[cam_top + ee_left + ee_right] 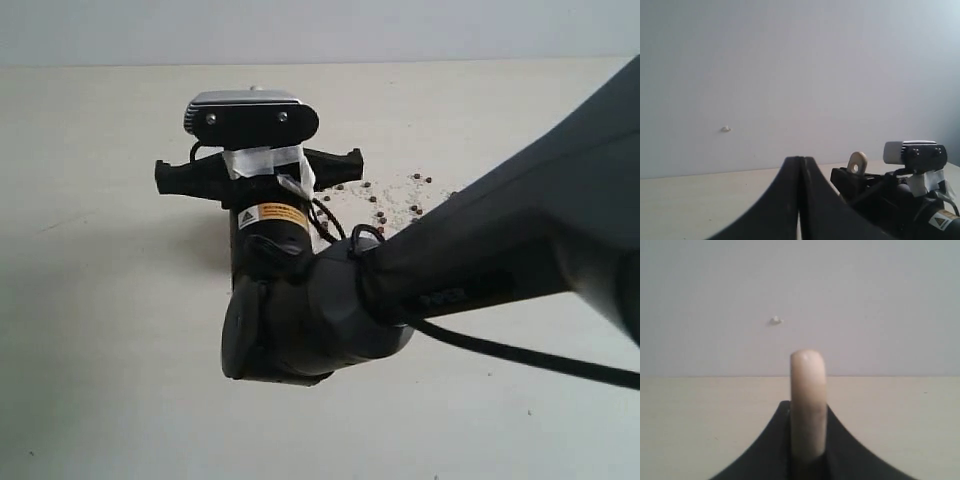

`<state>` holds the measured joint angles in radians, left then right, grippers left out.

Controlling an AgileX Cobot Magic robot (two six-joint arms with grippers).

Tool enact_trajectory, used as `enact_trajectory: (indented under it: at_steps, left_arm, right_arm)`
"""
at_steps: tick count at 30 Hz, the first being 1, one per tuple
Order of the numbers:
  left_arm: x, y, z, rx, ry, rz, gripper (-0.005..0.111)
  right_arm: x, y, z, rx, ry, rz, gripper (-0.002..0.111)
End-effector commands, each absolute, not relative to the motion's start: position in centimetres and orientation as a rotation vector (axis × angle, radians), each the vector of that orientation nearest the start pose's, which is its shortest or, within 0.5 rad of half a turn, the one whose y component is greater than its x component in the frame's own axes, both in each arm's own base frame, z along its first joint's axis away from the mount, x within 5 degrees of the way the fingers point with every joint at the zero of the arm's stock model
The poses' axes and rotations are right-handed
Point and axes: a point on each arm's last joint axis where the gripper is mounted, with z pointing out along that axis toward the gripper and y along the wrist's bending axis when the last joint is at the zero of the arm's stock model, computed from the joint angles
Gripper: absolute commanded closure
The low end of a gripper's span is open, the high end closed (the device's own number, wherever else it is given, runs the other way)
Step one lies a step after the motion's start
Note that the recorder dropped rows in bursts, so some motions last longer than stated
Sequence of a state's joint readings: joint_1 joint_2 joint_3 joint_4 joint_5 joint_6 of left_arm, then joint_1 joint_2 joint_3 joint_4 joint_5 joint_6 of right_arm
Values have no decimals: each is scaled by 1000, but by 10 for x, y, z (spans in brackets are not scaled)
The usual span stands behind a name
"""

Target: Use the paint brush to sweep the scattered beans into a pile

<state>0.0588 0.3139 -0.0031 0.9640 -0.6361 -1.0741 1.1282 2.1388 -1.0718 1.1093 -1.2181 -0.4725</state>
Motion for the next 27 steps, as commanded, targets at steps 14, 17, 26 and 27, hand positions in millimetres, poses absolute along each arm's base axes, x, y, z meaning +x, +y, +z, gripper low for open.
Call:
enact_trajectory:
  at_steps: [14,17,26,27]
  left_arm:
    - [73,-40,226,239,1409,-484,107]
    - [73,-40,226,239,1409,-484,107]
    - [73,-40,226,239,1409,-484,107]
    - [73,-40,226,239,1409,-484,107]
  right_arm:
    - [240,313,173,-128,1587,13,108]
    - [237,308,209,-29,1543,112,108]
    - [210,309,173,126,1635,566,108]
    - [208,306,169,126,1646,571,108]
